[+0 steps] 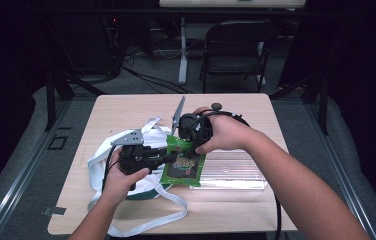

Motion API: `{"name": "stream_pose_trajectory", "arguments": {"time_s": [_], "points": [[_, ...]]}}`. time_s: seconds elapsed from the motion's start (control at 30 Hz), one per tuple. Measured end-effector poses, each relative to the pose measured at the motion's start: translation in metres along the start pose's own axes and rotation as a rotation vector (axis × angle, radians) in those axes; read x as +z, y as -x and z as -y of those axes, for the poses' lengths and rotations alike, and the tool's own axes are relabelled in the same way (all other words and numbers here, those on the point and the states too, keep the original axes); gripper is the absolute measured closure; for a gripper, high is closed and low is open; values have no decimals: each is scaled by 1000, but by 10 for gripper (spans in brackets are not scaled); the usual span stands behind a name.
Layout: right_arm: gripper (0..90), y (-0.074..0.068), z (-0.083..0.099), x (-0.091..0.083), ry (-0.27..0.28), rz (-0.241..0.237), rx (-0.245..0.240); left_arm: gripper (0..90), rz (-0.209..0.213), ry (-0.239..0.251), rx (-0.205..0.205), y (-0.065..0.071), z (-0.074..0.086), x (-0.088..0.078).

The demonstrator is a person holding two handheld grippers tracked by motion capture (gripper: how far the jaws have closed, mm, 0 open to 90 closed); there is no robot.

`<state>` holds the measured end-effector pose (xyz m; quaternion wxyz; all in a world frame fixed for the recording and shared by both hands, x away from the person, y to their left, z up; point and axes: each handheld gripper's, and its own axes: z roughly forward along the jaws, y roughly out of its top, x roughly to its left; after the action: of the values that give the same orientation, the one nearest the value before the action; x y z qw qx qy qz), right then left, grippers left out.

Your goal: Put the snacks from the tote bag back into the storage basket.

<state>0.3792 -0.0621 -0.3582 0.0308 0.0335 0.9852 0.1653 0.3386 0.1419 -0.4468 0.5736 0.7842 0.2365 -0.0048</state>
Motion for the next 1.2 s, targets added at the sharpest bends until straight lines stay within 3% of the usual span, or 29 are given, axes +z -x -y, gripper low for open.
{"name": "stream_pose_trajectory", "arguments": {"time_s": [0.2, 0.53, 1.2], "points": [[674, 1, 2, -3, 7, -19, 27, 730, 0, -2, 1, 1, 0, 1], [734, 0, 2, -6, -7, -18, 7, 690, 3, 1, -12, 1, 1, 3], [742, 0, 3, -12, -31, 7, -4, 605, -10, 13, -33, -2, 1, 1]]}}
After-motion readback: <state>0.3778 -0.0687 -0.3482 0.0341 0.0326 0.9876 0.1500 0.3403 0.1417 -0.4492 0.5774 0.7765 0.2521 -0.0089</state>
